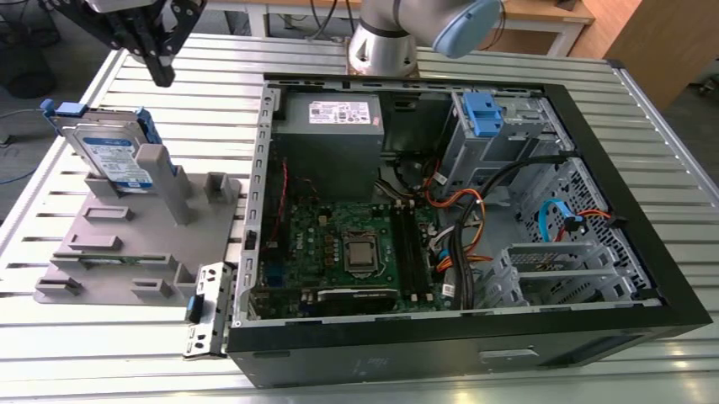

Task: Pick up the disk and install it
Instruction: 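Reach for the disk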

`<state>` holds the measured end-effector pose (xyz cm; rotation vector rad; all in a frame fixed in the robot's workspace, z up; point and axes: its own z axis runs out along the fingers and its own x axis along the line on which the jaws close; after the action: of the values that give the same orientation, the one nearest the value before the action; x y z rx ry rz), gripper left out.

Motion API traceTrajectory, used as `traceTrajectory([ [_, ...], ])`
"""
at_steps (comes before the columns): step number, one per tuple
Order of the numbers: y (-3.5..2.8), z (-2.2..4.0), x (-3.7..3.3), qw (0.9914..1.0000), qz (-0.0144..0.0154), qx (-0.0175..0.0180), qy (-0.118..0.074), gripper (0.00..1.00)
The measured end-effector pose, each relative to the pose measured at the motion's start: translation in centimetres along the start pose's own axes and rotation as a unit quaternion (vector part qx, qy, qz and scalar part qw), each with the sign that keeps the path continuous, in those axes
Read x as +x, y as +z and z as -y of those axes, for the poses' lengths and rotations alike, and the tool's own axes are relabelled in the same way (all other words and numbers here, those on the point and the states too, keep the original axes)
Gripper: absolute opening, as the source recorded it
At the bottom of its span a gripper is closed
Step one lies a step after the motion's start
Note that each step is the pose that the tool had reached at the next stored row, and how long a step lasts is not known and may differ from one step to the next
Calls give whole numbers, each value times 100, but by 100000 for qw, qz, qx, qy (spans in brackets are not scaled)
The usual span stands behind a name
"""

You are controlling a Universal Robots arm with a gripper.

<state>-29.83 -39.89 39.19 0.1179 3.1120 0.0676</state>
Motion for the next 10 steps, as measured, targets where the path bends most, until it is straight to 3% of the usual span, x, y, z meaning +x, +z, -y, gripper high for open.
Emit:
traceTrajectory([
  [10, 7, 11, 144, 100000, 3, -2, 3, 11],
])
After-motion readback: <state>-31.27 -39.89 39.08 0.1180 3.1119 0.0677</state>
